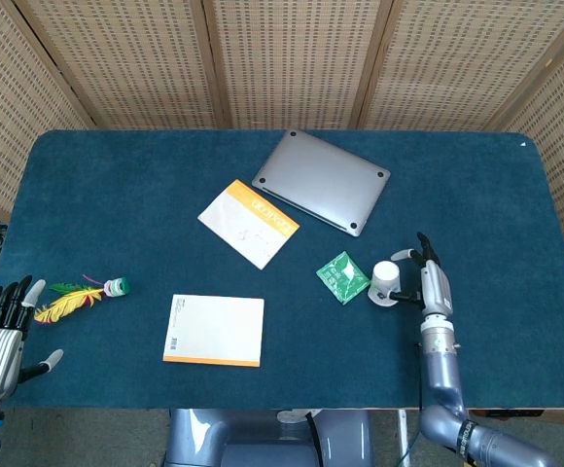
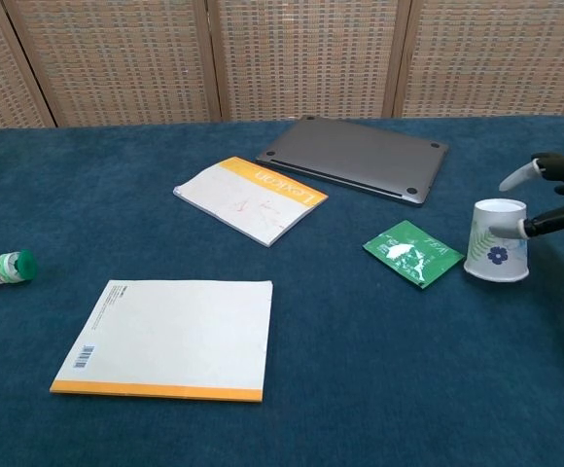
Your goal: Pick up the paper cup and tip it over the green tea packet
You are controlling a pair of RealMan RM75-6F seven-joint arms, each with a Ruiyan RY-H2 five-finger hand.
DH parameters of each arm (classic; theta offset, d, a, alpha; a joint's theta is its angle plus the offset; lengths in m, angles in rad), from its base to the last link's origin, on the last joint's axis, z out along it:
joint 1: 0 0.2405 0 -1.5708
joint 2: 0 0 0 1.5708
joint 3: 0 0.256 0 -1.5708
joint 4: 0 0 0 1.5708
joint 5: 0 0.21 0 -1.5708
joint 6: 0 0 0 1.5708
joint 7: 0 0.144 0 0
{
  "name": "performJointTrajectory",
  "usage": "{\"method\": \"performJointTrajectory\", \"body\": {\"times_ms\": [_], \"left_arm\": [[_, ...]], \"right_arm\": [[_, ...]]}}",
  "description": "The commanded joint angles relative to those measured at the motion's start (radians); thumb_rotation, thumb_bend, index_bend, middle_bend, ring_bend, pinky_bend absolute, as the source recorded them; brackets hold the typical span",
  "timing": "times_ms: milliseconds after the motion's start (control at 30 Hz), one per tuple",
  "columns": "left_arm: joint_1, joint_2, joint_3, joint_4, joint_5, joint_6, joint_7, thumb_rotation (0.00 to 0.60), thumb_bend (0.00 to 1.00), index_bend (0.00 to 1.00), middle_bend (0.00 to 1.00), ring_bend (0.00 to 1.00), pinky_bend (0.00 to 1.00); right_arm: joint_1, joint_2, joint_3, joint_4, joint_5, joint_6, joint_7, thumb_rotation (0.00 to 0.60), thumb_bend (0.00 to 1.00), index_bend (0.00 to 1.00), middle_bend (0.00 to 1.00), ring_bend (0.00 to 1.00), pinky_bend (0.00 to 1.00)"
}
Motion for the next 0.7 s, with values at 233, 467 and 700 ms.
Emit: {"method": "performJointTrajectory", "body": {"times_ms": [233,467,700], "left_arm": [[0.001,0.002,0.001,-0.003,0.003,0.002,0.0,0.6,0.15,0.0,0.0,0.0,0.0],[0.002,0.004,0.0,-0.004,0.002,0.003,-0.001,0.6,0.15,0.0,0.0,0.0,0.0],[0.004,0.006,-0.002,-0.005,0.001,0.007,-0.006,0.6,0.15,0.0,0.0,0.0,0.0]], "right_arm": [[-0.049,0.035,-0.027,-0.019,-0.053,0.052,0.016,0.6,0.23,0.39,0.0,0.0,0.0],[-0.08,0.069,-0.049,-0.067,-0.149,0.121,0.051,0.6,0.23,0.37,0.0,0.0,0.0],[-0.105,0.129,-0.076,-0.153,-0.229,0.17,0.041,0.6,0.23,0.36,0.0,0.0,0.0]]}}
